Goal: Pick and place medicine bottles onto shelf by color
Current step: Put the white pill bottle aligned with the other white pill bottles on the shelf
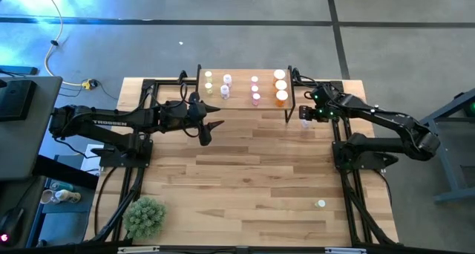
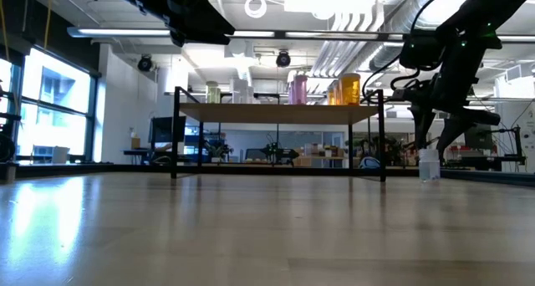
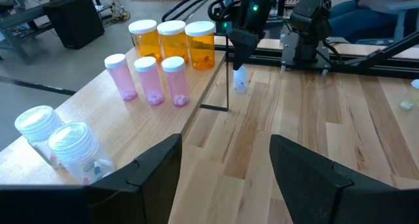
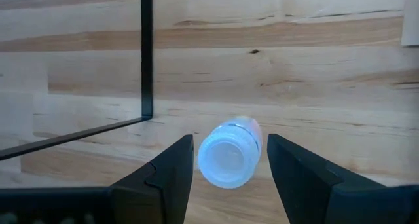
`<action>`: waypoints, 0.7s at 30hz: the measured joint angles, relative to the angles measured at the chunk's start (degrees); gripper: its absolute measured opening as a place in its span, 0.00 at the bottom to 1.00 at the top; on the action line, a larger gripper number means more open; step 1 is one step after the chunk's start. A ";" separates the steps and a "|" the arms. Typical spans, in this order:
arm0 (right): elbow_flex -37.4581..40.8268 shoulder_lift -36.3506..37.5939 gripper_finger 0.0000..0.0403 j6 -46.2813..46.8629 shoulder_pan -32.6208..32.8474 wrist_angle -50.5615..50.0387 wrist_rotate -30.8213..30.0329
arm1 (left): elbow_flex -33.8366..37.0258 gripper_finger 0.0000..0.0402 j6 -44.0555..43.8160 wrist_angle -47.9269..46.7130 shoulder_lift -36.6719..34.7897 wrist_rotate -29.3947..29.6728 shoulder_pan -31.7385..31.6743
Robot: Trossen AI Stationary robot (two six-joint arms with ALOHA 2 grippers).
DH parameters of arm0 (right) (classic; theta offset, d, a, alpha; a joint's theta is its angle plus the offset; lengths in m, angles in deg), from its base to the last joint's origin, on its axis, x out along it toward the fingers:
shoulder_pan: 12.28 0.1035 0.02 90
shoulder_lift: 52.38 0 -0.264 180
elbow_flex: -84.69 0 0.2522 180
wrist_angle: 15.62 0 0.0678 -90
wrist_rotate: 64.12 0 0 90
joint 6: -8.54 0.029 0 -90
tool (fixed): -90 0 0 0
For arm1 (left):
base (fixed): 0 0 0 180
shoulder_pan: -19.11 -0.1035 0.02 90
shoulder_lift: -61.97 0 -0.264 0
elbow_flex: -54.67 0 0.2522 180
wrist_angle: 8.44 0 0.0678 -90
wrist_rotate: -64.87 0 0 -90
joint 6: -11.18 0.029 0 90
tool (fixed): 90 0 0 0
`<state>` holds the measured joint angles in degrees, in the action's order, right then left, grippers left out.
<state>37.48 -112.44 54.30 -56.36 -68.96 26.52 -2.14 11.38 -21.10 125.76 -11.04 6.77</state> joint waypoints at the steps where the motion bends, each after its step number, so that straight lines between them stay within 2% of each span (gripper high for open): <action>1: 0.00 0.00 0.46 -0.13 0.00 -0.02 0.00 | 0.00 0.55 0.00 0.00 0.00 -0.01 0.00; 21: 2.81 0.00 0.46 2.23 3.39 2.14 -1.92 | 0.00 0.55 -0.02 0.00 0.00 -0.01 0.00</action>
<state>40.29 -112.44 56.53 -52.97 -66.82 24.60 -2.14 11.36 -21.10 125.76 -11.04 6.77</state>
